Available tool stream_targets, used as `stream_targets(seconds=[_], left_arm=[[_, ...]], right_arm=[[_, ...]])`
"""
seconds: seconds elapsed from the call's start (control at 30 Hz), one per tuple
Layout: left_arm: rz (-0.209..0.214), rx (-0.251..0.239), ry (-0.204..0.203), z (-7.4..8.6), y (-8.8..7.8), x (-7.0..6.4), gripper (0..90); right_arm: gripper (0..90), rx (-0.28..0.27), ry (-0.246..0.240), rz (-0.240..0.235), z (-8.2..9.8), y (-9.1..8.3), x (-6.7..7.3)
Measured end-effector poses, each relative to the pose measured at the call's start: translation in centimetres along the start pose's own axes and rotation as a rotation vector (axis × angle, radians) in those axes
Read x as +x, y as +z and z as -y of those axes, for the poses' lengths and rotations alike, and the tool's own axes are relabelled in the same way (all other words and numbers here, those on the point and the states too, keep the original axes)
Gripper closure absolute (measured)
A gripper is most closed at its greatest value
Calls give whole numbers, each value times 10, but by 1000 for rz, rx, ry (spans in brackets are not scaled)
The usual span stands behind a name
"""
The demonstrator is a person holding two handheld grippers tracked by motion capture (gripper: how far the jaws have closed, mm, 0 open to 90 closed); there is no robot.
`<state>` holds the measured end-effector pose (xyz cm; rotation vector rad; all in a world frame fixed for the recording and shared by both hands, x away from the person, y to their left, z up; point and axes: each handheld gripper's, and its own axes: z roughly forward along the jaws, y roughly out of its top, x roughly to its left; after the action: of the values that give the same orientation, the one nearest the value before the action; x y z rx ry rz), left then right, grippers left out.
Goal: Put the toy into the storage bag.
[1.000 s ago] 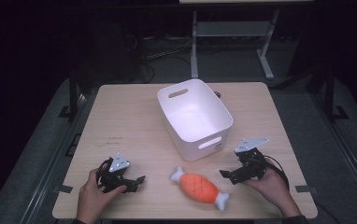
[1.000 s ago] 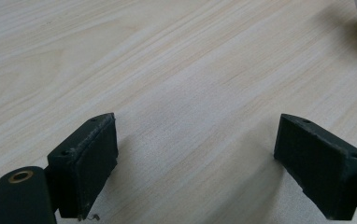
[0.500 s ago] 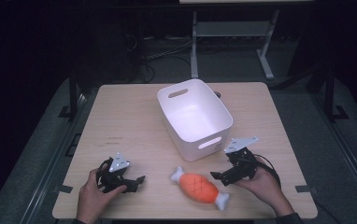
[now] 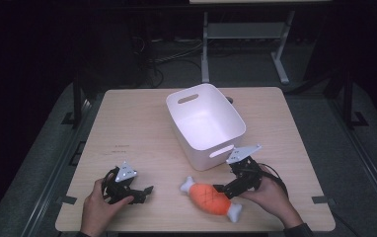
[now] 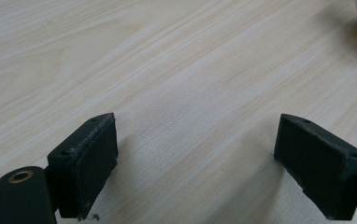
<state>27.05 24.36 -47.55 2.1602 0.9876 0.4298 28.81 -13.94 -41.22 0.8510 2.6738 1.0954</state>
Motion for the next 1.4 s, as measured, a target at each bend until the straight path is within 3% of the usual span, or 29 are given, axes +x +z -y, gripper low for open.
stream_targets(seconds=[0.6,1.4], left_arm=[[0,1,2,0,0,0,126],[-1,-2,-2,0,0,0,126]], right_arm=[[27,43,-63,-44,-10,14,30],[26,119,-90,-67,-2,35,48]])
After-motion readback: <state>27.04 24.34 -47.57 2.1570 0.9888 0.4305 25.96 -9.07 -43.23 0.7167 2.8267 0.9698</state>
